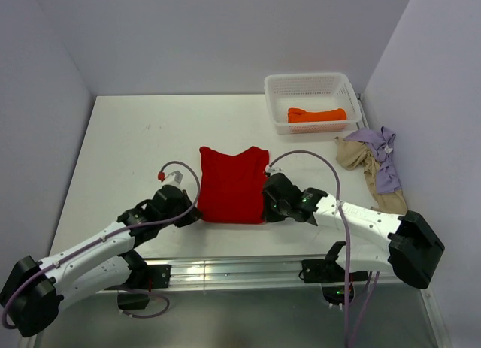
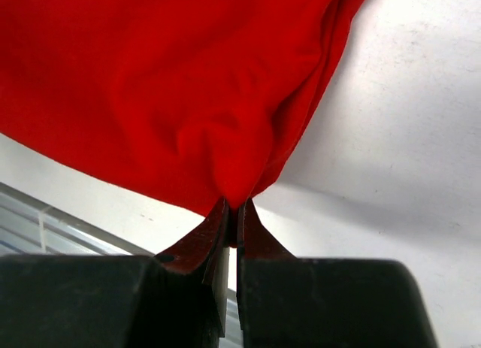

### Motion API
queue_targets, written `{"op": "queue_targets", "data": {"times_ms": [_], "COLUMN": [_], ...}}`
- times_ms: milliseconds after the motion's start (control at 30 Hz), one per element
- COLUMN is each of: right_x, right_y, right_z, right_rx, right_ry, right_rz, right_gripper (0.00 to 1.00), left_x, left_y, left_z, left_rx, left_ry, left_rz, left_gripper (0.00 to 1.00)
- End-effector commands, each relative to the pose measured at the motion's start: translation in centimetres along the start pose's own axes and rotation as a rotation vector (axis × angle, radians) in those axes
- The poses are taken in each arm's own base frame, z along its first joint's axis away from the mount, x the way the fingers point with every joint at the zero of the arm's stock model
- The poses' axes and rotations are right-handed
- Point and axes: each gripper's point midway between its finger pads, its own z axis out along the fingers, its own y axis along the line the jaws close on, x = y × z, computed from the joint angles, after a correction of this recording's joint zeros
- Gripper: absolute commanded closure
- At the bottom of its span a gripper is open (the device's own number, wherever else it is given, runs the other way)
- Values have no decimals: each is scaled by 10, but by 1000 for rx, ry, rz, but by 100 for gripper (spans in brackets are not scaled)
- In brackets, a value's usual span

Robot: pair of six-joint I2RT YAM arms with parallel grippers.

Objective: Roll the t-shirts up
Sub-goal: Fold the tshirt

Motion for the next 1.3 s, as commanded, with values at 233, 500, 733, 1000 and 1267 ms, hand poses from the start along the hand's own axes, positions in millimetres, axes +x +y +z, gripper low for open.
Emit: {"op": "queue_targets", "data": {"times_ms": [233,500,733,1000,1267], "right_x": [-26,-46,-64,-80,-68], "right_y": [0,-1,-6,-7,-7], "right_z": [-19,-18,-18,-16,-14], "right_rx": [-18,-6,-4,-7,-43], "right_ry": [12,14,0,-2,18], "right_rz": [-17,-11,4,-3,-8], "right_gripper": [100,100,100,100,100], "left_x": [-37,-58,-73,-90,-84], "left_y": [-9,-19,-21,-26,-28], "left_z": [-4,2,12,20,17], "left_rx": [17,34,29,25,53], "left_ry": [-11,6,15,15,27], "left_rz": [10,17,22,25,9], "left_gripper": [100,100,100,100,100]}}
